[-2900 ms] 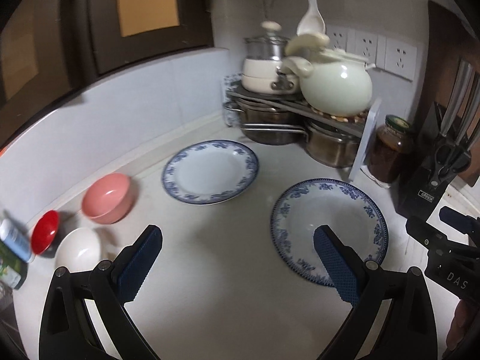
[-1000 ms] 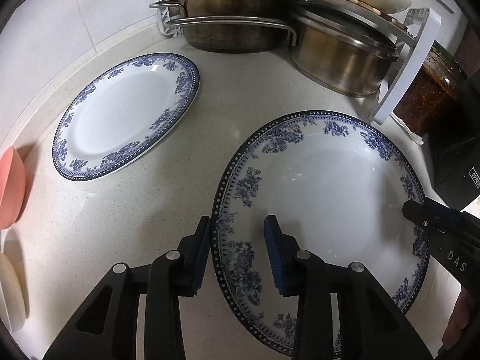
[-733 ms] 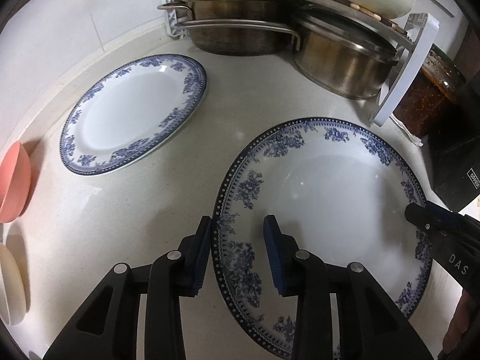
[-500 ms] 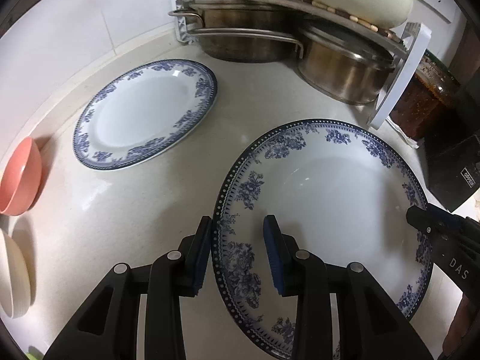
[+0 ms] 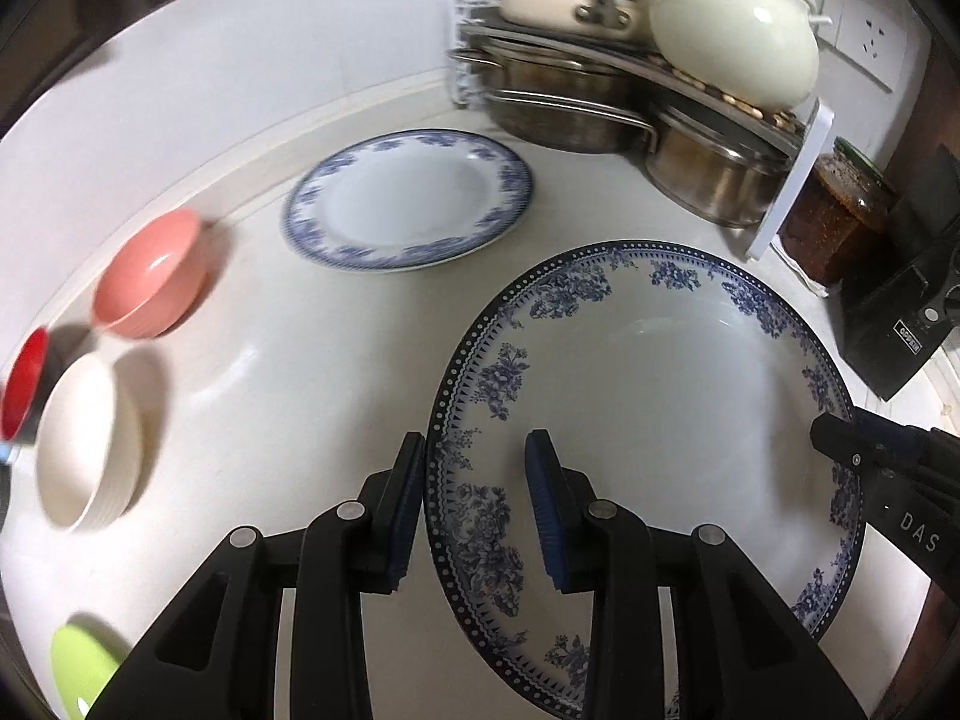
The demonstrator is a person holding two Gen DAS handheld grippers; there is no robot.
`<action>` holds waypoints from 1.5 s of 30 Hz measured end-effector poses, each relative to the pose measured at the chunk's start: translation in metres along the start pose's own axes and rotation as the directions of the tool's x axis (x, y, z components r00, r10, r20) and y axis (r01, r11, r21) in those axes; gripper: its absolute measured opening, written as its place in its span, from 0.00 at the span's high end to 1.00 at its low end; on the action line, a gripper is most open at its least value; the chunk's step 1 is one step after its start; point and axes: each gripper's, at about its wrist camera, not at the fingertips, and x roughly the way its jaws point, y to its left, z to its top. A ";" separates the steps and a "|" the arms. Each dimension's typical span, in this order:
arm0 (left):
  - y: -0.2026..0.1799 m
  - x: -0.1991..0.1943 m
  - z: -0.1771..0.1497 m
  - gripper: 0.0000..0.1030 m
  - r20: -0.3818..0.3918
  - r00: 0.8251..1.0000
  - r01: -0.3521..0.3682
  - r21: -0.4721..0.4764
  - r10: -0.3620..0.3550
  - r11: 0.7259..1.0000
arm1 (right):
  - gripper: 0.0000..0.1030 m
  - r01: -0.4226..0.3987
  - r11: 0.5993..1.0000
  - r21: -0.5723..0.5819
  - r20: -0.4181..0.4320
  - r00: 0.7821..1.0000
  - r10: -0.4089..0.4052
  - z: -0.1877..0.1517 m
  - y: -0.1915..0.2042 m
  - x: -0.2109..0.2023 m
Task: Organize plates and bowls
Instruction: 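Lift and carry the blue-and-white plate over the green plate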
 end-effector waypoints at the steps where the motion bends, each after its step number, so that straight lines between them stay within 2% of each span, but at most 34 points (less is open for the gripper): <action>1: 0.004 -0.005 -0.004 0.67 0.004 1.000 -0.008 -0.011 0.008 1.000 | 0.67 -0.005 1.000 -0.008 0.001 1.000 0.005 -0.001 0.003 -0.002; 11: 0.064 -0.058 -0.056 0.67 0.020 0.994 -0.099 -0.151 0.104 0.984 | 0.67 -0.087 0.985 -0.151 0.008 0.996 0.089 -0.028 0.066 -0.032; 22: 0.129 -0.107 -0.120 0.68 0.012 0.976 -0.203 -0.314 0.218 0.928 | 0.67 -0.186 0.934 -0.307 -0.018 0.982 0.190 -0.061 0.139 -0.053; 31: 0.177 -0.140 -0.177 0.68 -0.023 0.951 -0.287 -0.429 0.308 0.856 | 0.67 -0.266 0.862 -0.431 -0.058 0.962 0.268 -0.090 0.202 -0.066; 45: 0.245 -0.164 -0.244 0.67 -0.138 0.906 -0.404 -0.566 0.401 0.718 | 0.66 -0.378 0.725 -0.576 -0.168 0.923 0.347 -0.132 0.293 -0.066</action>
